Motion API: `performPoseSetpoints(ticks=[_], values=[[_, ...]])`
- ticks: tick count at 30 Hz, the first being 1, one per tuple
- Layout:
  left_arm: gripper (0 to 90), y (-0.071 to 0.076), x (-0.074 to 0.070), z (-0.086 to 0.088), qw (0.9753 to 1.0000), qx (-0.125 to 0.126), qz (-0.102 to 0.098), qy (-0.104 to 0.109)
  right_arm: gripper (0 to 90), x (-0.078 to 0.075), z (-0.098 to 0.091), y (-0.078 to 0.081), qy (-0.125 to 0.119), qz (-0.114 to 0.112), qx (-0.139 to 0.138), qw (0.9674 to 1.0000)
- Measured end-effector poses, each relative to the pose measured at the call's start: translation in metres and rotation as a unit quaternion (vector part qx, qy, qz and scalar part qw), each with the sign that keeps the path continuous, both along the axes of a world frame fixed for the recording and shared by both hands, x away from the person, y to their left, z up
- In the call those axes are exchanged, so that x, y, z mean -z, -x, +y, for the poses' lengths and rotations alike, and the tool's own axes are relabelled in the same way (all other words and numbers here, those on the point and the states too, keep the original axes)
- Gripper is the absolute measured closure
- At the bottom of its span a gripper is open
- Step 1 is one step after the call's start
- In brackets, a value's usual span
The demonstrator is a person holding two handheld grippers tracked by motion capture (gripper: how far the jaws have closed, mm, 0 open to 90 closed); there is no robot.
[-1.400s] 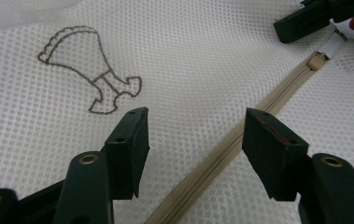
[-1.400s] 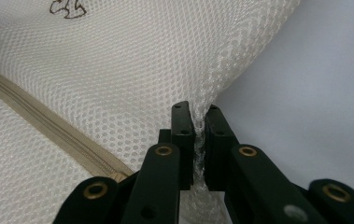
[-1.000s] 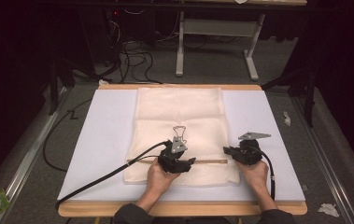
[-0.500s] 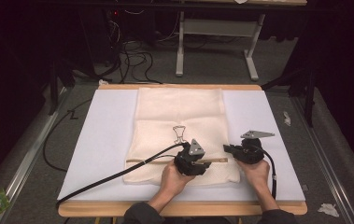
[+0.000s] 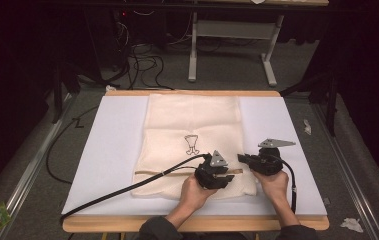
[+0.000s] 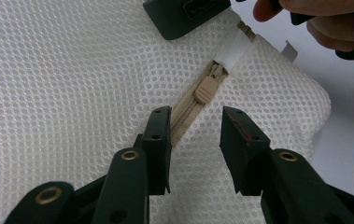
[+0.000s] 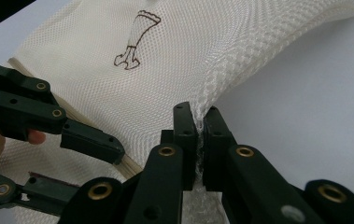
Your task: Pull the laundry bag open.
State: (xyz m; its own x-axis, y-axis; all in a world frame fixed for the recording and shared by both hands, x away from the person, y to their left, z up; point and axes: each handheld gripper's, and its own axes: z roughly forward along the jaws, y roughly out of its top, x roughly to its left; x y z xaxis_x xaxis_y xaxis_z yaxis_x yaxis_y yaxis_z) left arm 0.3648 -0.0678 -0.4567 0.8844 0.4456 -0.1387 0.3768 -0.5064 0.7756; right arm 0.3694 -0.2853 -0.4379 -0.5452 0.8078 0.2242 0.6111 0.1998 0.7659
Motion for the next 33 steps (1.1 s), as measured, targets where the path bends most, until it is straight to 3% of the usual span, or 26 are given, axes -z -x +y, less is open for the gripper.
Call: performPoseSetpoints(ticks=[4,11,17,24,33], values=[[63.8,0.0,0.003,-0.007,0.9999,0.006,-0.001,-0.009,88.0,0.0,-0.001,0.0,-0.014,0.0,-0.005,0.9999],[63.8,-0.002,0.004,-0.012,0.9999,0.005,0.002,-0.01,88.0,-0.002,0.002,0.0,-0.014,0.0,-0.007,0.9999],[65.3,-0.002,0.005,-0.014,1.0,0.006,0.0,0.003,88.0,-0.003,0.004,0.0,-0.016,-0.004,-0.01,0.9998],[66.9,-0.006,0.009,-0.015,0.9993,0.014,0.026,0.021,87.9,-0.002,0.006,-0.001,-0.015,-0.002,-0.011,0.9998],[68.8,-0.003,0.007,-0.014,0.9992,0.022,0.018,0.028,87.9,-0.001,0.006,-0.001,-0.014,-0.005,-0.008,0.9999]])
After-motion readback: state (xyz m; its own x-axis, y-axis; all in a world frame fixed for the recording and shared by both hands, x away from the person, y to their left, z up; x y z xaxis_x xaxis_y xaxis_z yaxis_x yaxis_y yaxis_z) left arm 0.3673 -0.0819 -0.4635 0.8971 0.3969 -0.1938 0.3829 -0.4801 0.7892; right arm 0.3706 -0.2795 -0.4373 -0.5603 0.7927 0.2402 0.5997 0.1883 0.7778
